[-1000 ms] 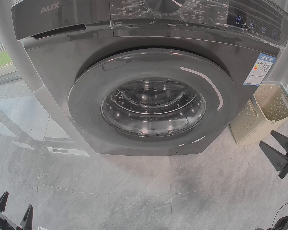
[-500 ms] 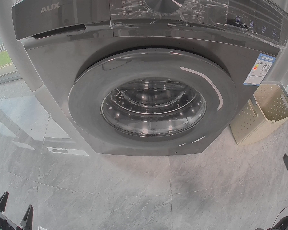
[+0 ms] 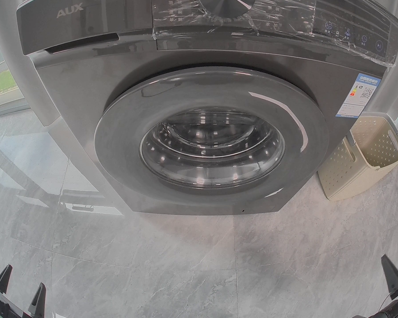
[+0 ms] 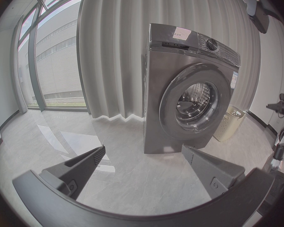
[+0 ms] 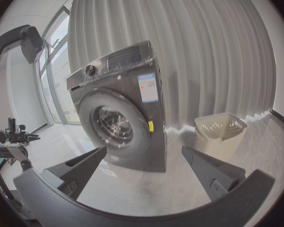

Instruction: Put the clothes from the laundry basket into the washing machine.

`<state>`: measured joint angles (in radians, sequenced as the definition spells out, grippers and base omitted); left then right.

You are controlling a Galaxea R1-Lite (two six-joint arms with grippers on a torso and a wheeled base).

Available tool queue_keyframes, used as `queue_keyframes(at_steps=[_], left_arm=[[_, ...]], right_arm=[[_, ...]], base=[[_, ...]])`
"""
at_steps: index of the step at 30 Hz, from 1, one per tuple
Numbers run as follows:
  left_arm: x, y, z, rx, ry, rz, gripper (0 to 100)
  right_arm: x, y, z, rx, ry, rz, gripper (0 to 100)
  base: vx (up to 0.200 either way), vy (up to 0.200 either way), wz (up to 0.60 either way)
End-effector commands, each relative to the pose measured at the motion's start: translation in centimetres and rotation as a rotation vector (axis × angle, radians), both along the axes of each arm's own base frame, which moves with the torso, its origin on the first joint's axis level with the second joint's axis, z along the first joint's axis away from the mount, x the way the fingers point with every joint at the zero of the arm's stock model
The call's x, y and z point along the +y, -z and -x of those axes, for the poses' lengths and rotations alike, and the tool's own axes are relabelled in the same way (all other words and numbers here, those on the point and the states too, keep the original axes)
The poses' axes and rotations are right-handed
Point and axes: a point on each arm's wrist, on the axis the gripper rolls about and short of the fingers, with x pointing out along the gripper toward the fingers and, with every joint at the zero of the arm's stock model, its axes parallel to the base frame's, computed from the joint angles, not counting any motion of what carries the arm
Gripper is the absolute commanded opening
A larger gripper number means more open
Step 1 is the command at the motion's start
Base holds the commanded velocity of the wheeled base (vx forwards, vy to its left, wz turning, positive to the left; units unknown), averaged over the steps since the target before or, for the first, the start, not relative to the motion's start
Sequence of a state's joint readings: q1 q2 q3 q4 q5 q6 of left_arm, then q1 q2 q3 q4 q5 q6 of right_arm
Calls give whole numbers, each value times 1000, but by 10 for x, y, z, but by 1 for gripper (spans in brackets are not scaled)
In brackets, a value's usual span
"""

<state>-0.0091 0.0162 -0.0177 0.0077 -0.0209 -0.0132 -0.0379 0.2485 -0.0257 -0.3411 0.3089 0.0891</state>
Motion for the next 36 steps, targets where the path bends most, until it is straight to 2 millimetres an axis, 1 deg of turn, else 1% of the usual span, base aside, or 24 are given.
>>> queue_keyframes(at_steps=[1, 2, 4, 9, 12, 18, 21, 24, 28, 32, 34, 36], left_arm=[[0, 5, 0, 0, -1, 2, 100], [0, 5, 0, 0, -1, 2, 100], [0, 5, 0, 0, -1, 1, 100], [0, 5, 0, 0, -1, 2, 100], [0, 5, 0, 0, -1, 2, 100], [0, 5, 0, 0, -4, 14, 100], [0, 5, 0, 0, -6, 17, 100], [0, 5, 0, 0, -6, 17, 100], [0, 5, 0, 0, -6, 19, 100], [0, 5, 0, 0, -6, 17, 100], [0, 5, 0, 0, -6, 14, 100], [0, 5, 0, 0, -6, 16, 100]], right_arm=[[1, 28, 18, -2, -40, 33, 100], [1, 36, 21, 18, -52, 41, 100], [1, 40, 22, 49, -55, 60, 100], [1, 39, 22, 38, -48, 71, 100], [0, 39, 21, 36, -15, 76, 100], [-5, 39, 21, 50, 193, 92, 100], [-6, 40, 21, 73, 246, 86, 100], [-8, 39, 22, 100, 340, 26, 100], [-10, 40, 22, 94, 414, 1, 100], [-9, 41, 21, 96, 399, -8, 100], [-8, 44, 21, 115, 332, 35, 100], [-7, 45, 20, 107, 300, 70, 100]], base=[[0, 0, 0], [0, 0, 0], [0, 0, 0], [0, 0, 0], [0, 0, 0], [0, 0, 0], [0, 0, 0], [0, 0, 0], [0, 0, 0], [0, 0, 0], [0, 0, 0], [0, 0, 0]])
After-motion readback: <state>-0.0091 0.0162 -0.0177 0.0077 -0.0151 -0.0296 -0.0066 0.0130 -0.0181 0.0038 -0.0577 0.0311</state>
